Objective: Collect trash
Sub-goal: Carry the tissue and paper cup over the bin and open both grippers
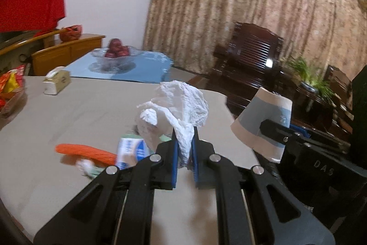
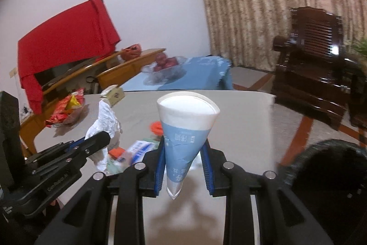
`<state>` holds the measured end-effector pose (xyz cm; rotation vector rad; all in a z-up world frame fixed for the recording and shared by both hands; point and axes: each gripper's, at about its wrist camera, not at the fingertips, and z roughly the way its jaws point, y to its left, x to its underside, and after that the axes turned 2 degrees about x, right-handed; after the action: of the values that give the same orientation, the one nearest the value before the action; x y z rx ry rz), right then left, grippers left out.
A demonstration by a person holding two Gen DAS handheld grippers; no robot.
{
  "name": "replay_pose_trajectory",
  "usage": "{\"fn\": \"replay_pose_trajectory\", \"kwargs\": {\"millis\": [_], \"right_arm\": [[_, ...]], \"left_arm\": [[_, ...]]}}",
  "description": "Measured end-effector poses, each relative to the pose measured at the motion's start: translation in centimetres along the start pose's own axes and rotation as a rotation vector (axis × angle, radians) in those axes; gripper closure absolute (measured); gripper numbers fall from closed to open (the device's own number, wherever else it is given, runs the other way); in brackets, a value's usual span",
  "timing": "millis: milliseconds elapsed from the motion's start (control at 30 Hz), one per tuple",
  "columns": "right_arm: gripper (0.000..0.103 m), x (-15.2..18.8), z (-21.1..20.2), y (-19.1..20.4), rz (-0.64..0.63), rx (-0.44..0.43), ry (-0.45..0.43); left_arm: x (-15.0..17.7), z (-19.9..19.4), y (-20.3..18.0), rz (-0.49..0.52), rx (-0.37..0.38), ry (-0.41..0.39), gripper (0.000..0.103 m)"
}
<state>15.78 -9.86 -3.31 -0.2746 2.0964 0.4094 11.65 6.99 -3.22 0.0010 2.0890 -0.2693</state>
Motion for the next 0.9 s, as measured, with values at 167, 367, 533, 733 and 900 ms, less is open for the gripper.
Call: {"fn": "replay_pose_trajectory", "kwargs": {"millis": [167,367,533,733,900], "right_arm": [[0.074,1.2,-3.6,-3.7,0.028,0.088,-0.013],[0.075,3.0,-7.1,-8.2,0.079,0.199,-0.015],[0.074,4.7,-9.2,-11.9,0.125,0.294,-0.01],[0.074,6.2,-10.9,-15.6,0.165,0.381,-0.003],[0.074,7.5,-11.9,-18.3,0.195,0.426,0.009]], "left_arm": [[0.9,1.0,-4.0,0.04,0.085,0.028,0.094],[1.9,2.9,-8.8,0.099,0.184,0.069,0.094],[3.0,4.7,-12.6,0.136,0.258,0.104,0.094],[3.9,6.5,-16.7,0.18,0.314,0.122,0.094],[4.6,8.5,-20.4,0.206,0.356,0.149,0.094]]}}
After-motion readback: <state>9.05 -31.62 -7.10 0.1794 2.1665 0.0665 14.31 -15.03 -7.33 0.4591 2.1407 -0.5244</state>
